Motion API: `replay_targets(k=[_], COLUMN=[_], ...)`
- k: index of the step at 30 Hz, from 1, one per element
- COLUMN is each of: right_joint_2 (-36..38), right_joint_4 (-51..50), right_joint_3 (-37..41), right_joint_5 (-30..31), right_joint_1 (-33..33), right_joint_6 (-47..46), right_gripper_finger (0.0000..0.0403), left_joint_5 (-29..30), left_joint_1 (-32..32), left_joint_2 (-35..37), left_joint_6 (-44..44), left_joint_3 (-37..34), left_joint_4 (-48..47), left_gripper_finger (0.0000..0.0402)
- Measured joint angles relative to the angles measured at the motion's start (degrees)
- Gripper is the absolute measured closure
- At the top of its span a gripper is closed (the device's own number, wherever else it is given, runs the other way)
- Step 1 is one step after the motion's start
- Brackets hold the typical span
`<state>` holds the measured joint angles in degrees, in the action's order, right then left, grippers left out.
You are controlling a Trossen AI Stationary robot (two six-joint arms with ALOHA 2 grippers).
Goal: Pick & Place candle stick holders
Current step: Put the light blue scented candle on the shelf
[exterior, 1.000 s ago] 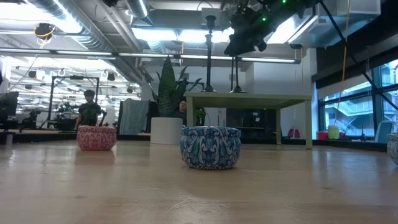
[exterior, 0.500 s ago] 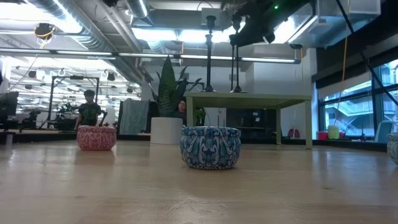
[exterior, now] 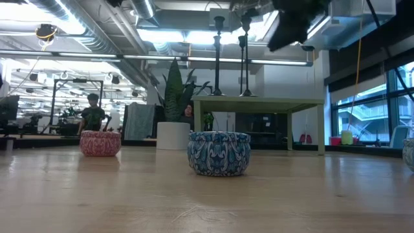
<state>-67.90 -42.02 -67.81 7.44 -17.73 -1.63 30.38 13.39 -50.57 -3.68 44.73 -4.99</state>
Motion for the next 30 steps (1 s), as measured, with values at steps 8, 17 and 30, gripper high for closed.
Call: replay_targets(k=[8,17,30], right_joint_2=[-0.35,-0.35,-0.70], right_joint_4=[-10.83,-14.04,-13.99], right_joint_3=[1.01,5.02,7.32], right_joint_5=[-4.66,-16.65,-16.04], right_joint_1=[4.89,17.16,30.83], right_joint_6=[-10.86,-20.37,-32.31], right_gripper_finger=[0.0240,0.0239,0.0155], left_joint_5=[-0.02,-0.01,-0.01], left_joint_1=[0.01,0.02,0.01], left_joint_2=[0.00,0.00,0.00], left_joint_6=[-0.01,0.09,1.60], left_joint_3=[0.00,0.00,0.00], left_joint_4=[0.00,0.00,0.00], left_gripper_finger=[0.0272,0.0272,0.0272])
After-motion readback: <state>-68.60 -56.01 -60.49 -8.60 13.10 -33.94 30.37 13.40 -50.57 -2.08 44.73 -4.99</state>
